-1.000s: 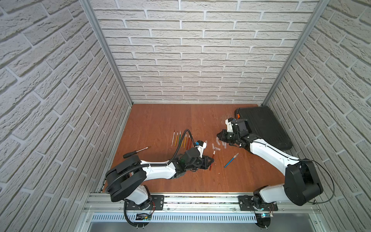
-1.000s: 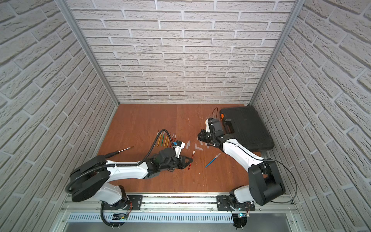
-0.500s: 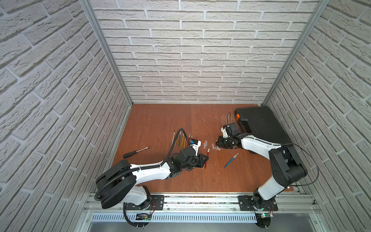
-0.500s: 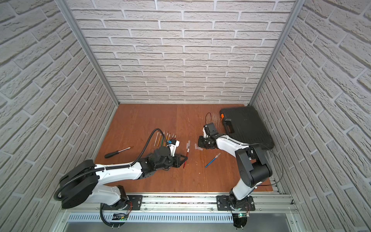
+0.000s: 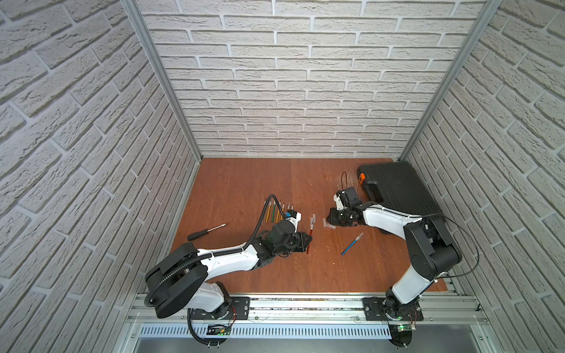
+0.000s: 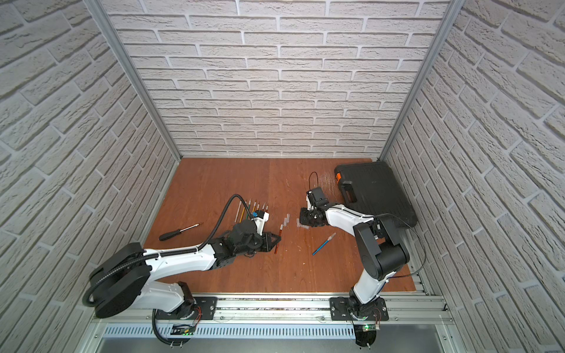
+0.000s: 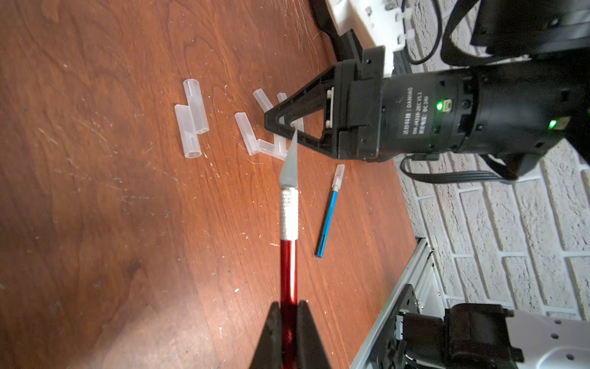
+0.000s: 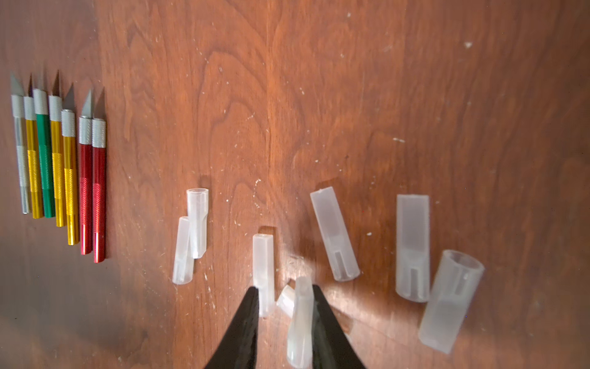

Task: Remove protective caps from carving knives
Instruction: Place the protective sleeve at the center of the board.

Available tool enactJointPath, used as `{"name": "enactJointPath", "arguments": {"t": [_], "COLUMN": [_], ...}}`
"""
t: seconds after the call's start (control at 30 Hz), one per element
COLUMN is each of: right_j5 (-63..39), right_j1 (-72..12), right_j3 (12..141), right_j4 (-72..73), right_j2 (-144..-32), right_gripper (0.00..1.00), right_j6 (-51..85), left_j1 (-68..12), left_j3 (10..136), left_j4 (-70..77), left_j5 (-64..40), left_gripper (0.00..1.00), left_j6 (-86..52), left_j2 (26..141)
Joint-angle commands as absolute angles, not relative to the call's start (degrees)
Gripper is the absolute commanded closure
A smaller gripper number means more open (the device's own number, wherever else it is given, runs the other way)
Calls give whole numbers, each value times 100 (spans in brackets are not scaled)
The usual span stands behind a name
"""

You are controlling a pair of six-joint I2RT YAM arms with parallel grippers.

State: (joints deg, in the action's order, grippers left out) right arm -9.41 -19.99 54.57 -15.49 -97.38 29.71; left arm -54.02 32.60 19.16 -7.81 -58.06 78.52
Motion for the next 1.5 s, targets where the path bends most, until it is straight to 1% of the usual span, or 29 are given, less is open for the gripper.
{"name": "enactJointPath", "arguments": {"t": [0.0,0.4,0.63,0.9,1.07,1.17,1.4,1.47], "right_j5": [-847,-474,-136,152,56,-4,-162,-178], "right_j1": [-2079,-2229,-2328,-2497,-2505,-2514,-2522,-2518], "right_j3": [5650,5619,5599,5597,5657,5704,5398,5273], "right_j4": [-1312,-1170,-1189,-1231,-1340,-1520,-1942,-2095], "right_j2": [-9829,-10106,-10173,-10322,-10026,-9747,-8788,-8485], "right_gripper": [71,65,57,55,55,55,54,53], "right_j6": [2849,2703,2564,2504,2518,2498,2454,2431], "left_j1": [-5371,-5370,-5371,-5372,-5337,-5223,-4733,-4648], "left_j3": [3244,3182,3190,3155,3218,3357,3802,4015], "left_j4": [1981,1986,1988,1951,1825,1501,807,469], "left_j5": [-799,-790,-794,-767,-730,-695,-734,-607], "left_gripper": [100,100,100,100,100,100,100,100], "left_j6": [-5712,-5729,-5722,-5730,-5679,-5569,-5163,-4975], "left_j2": [7776,7707,7699,7638,7595,7620,7841,7977]}}
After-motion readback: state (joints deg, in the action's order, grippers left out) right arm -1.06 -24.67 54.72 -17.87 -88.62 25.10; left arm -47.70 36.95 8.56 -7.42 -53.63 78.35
